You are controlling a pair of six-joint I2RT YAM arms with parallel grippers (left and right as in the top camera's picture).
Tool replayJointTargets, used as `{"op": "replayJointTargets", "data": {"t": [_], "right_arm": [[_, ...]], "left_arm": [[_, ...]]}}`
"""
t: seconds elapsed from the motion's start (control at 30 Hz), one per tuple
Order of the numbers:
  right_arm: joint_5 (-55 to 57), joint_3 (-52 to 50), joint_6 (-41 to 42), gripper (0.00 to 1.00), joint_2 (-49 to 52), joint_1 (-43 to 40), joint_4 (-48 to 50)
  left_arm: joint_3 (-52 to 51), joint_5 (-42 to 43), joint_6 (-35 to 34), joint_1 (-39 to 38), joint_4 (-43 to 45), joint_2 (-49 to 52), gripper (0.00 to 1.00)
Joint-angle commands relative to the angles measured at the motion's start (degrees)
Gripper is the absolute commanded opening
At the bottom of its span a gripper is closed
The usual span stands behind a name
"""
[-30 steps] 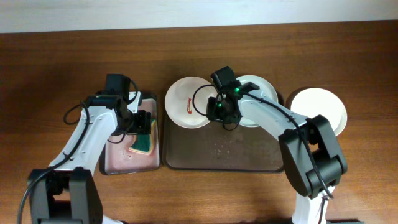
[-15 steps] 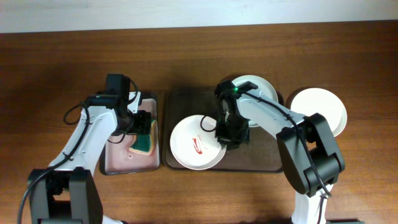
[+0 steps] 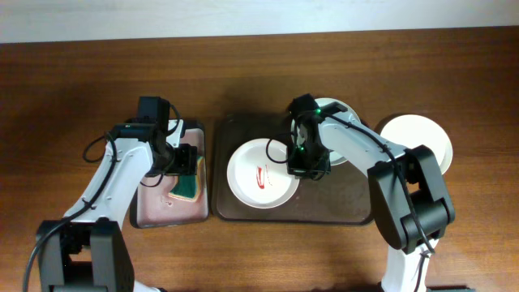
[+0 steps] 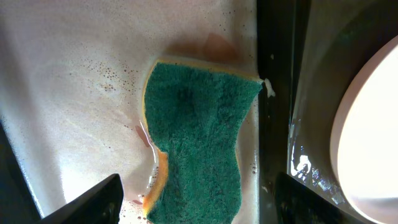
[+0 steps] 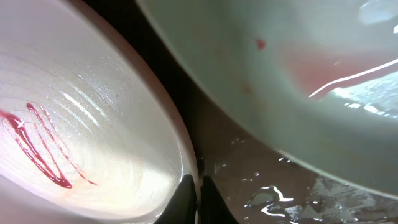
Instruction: Clean dirty plates on tray and stack at the side
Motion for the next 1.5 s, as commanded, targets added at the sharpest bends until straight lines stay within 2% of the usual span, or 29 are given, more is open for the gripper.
{"op": "replayJointTargets", "data": {"t": [0.0, 0.23, 0.43, 0.67, 0.7, 0.73, 0.77, 0.8, 0.83, 1.0, 1.07, 1.1, 1.13, 1.2, 1.4, 1.47], "right_arm": [[0.1, -0.1, -0.3, 0.04, 0.4, 2.1, 0.4], [0.1, -0.1, -0.4, 0.04, 0.4, 2.2, 0.5], [0.1, -0.1, -0.4, 0.04, 0.4, 2.2, 0.5], [0.1, -0.1, -0.4, 0.04, 0.4, 2.2, 0.5], [0.1, -0.1, -0.4, 0.04, 0.4, 2.2, 0.5], [0.0, -0.1, -0.4, 0.04, 0.4, 2.2, 0.4], [0.0, -0.1, -0.4, 0.04, 0.4, 2.2, 0.4], [0.0, -0.1, -0.4, 0.04, 0.4, 2.2, 0.3], [0.0, -0.1, -0.4, 0.04, 0.4, 2.2, 0.2], [0.1, -0.1, -0.4, 0.04, 0.4, 2.2, 0.2], [0.0, -0.1, -0.4, 0.04, 0.4, 2.2, 0.2], [0.0, -0.1, -0.4, 0.04, 0.4, 2.2, 0.2], [0.1, -0.1, -0.4, 0.04, 0.4, 2.2, 0.2], [0.0, -0.1, -0.4, 0.04, 0.4, 2.2, 0.1], [0.1, -0.1, -0.4, 0.04, 0.4, 2.2, -0.2], [-0.1, -0.1, -0.4, 0.04, 0.4, 2.2, -0.2]], "left_arm": [[0.8, 0.3, -0.5, 0.1, 0.0, -1.0, 0.75], [-4.8, 0.2, -0.9, 0.1, 4.2, -0.9, 0.71], [-12.2, 2.8, -1.9, 0.0, 12.5, -0.9, 0.68], [-15.4, 4.3, -1.9, 0.0, 16.1, -0.9, 0.57], [-15.4, 4.3, -1.9, 0.0, 16.7, -0.9, 0.53], [-15.4, 4.3, -1.9, 0.0, 17.2, -0.9, 0.39], [-15.4, 3.9, -1.9, 0.0, 17.6, -1.0, 0.17], [-15.4, 3.5, -1.9, 0.0, 17.8, -1.0, 0.03], [-15.4, 2.6, -2.0, 0.0, 17.7, -1.0, 0.00], [-14.6, -6.2, -3.4, 0.0, 14.8, -3.7, 0.00], [-14.4, -6.8, -3.7, 0.0, 14.0, -6.0, 0.00], [-14.4, -6.1, -3.7, 0.0, 13.8, -6.9, 0.18], [-14.4, -4.0, -3.7, 0.0, 13.9, -7.2, 0.54], [-14.4, -2.8, -4.0, 0.0, 14.0, -7.1, 0.66], [-15.7, -2.7, -5.1, 0.0, 16.9, -6.6, 0.65], [-15.9, -2.7, -5.8, 0.0, 18.3, -6.3, 0.62]]}}
